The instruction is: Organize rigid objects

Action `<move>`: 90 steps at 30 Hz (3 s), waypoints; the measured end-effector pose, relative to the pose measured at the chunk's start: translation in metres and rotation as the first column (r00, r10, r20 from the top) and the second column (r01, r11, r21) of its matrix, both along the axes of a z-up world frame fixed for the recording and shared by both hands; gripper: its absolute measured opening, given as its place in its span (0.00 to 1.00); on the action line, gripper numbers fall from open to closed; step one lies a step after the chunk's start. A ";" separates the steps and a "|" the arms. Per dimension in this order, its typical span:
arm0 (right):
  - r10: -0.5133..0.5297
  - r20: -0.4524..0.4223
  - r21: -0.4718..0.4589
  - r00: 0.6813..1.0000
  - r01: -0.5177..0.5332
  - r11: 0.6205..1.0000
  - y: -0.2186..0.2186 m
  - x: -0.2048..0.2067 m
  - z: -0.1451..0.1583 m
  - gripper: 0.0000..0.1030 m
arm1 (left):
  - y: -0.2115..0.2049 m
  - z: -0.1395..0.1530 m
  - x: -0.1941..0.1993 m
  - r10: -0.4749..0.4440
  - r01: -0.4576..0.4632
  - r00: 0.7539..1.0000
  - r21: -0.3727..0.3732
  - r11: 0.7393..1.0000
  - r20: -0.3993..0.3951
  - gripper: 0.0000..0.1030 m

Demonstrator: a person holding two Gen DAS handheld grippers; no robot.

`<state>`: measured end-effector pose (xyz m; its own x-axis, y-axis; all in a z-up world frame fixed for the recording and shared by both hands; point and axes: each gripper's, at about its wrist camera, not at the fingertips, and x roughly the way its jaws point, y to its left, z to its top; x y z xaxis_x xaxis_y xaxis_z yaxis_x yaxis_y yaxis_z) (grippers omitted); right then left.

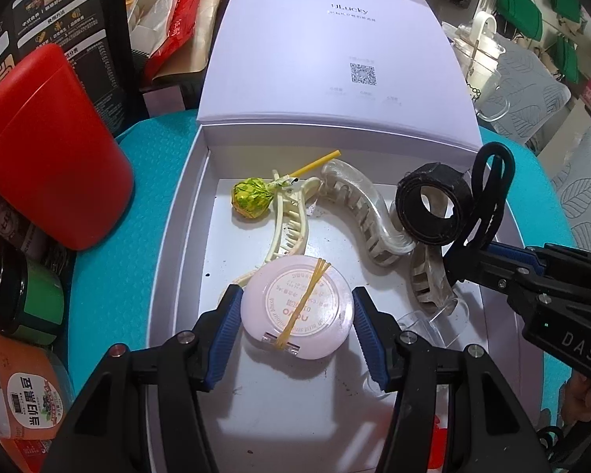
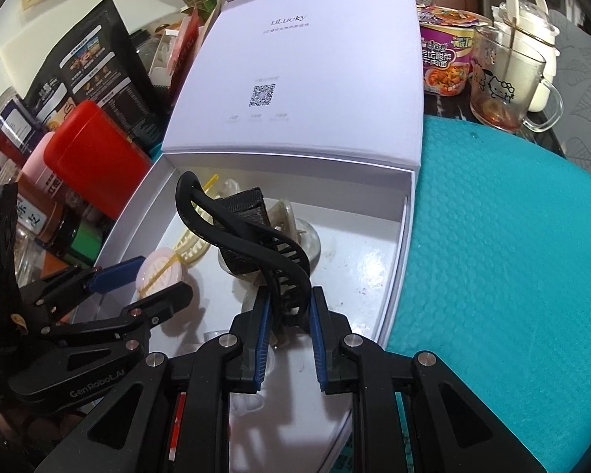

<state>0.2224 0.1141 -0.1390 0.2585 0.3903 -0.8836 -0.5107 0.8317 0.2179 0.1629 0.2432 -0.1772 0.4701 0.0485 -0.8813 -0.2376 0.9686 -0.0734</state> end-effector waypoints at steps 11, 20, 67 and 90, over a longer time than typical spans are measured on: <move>0.039 0.000 -0.044 0.999 -0.038 0.998 0.005 -0.001 -0.001 0.25 | 0.003 0.009 0.005 0.047 -0.047 0.999 0.003 0.999 0.006 0.54; 0.055 0.018 -0.075 0.998 -0.054 0.996 0.005 -0.003 0.003 0.39 | 0.000 0.019 0.010 0.059 -0.058 0.998 0.042 0.997 -0.020 0.55; 0.099 0.314 -0.053 0.944 -0.087 0.995 -0.016 -0.070 0.167 0.62 | -0.038 0.205 -0.075 0.127 -0.169 0.965 0.175 0.970 0.229 0.81; 0.158 0.382 -0.007 0.910 -0.168 0.986 -0.102 -0.154 0.241 0.68 | -0.128 0.247 -0.167 0.204 -0.254 0.940 0.164 0.953 0.274 0.81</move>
